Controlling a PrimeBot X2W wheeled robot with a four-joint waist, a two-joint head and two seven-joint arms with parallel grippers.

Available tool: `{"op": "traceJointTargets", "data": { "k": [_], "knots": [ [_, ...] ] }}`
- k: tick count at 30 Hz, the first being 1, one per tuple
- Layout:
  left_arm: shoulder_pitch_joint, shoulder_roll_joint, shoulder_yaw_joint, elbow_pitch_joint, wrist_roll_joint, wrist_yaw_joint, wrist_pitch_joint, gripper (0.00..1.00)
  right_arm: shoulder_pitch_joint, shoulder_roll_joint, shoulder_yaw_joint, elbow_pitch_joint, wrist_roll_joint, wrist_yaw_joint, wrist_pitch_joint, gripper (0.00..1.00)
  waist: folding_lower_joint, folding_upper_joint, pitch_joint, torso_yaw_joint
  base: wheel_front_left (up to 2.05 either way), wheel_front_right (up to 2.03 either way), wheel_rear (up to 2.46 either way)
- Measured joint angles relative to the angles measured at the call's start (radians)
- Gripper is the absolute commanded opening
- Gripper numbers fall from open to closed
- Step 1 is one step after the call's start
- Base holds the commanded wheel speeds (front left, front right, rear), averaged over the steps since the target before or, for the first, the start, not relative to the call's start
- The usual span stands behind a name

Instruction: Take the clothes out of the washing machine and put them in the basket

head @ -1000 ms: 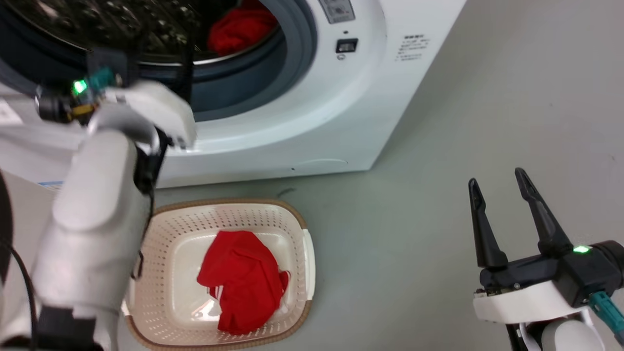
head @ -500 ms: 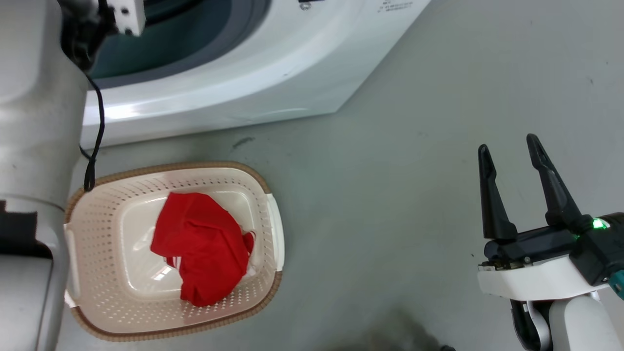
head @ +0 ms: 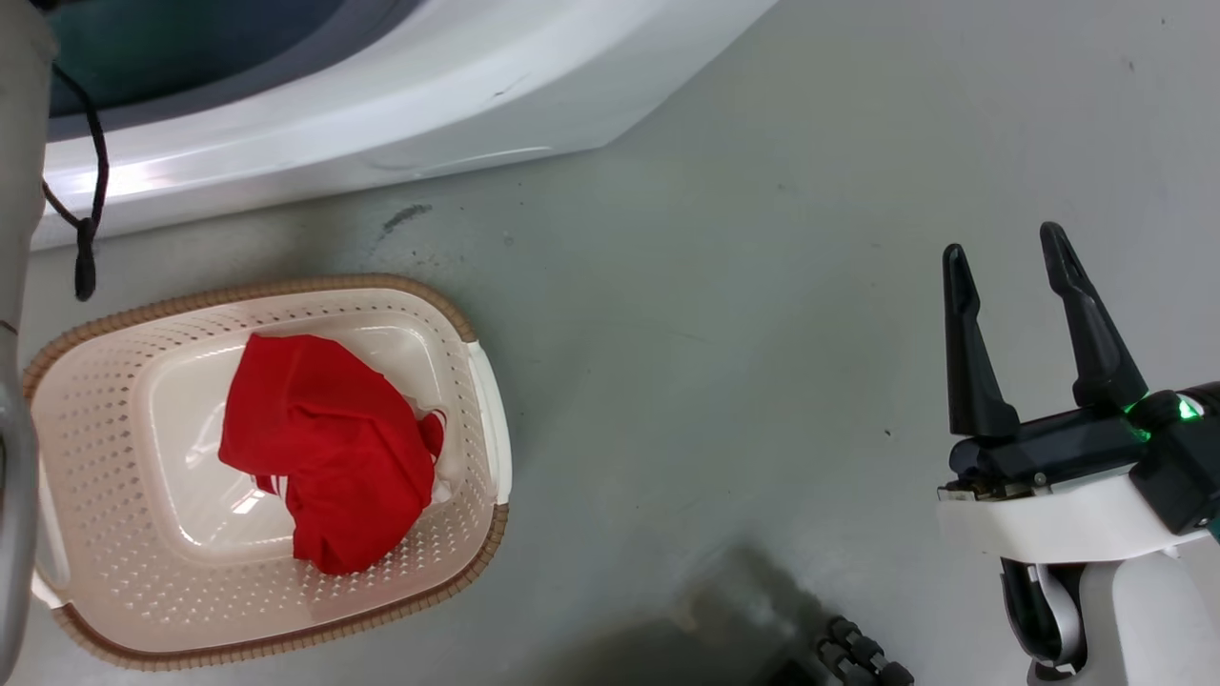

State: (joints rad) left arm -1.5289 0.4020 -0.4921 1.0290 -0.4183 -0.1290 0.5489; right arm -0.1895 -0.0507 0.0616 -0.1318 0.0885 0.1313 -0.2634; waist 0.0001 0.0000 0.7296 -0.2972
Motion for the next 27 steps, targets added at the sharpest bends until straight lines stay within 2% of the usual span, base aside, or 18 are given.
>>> {"op": "traceJointTargets", "data": {
  "k": [11,12,13,20,27],
  "knots": [
    [-0.045,0.01,-0.038,0.044,0.0,0.002,-0.034,1.0,-0.016,0.0,-0.005,-0.004,0.012,0.0,0.0,1.0,0.0,0.0,0.048,-0.011,0.0,0.0,0.0],
    [-0.048,0.009,-0.042,0.048,0.001,0.003,-0.038,0.39,-0.017,0.0,-0.005,-0.004,0.015,0.0,0.0,1.0,0.0,0.0,0.049,-0.012,0.0,0.0,0.0],
    [-0.049,0.008,-0.044,0.052,0.001,0.003,-0.043,0.0,-0.017,0.0,-0.005,-0.004,0.016,0.0,0.0,1.0,0.0,0.0,0.05,-0.011,0.0,0.0,0.0],
    [-0.049,-0.006,-0.048,0.071,-0.015,0.001,-0.092,0.0,-0.018,0.0,-0.011,0.0,0.017,0.0,0.0,1.0,0.0,0.0,0.045,-0.004,0.0,0.0,0.0],
    [-0.028,-0.023,-0.041,0.085,-0.045,0.001,-0.201,0.0,-0.014,0.0,-0.018,0.002,-0.013,0.0,0.0,1.0,-0.0001,0.0,0.005,0.015,0.0,0.0,0.0]
  ]
}}
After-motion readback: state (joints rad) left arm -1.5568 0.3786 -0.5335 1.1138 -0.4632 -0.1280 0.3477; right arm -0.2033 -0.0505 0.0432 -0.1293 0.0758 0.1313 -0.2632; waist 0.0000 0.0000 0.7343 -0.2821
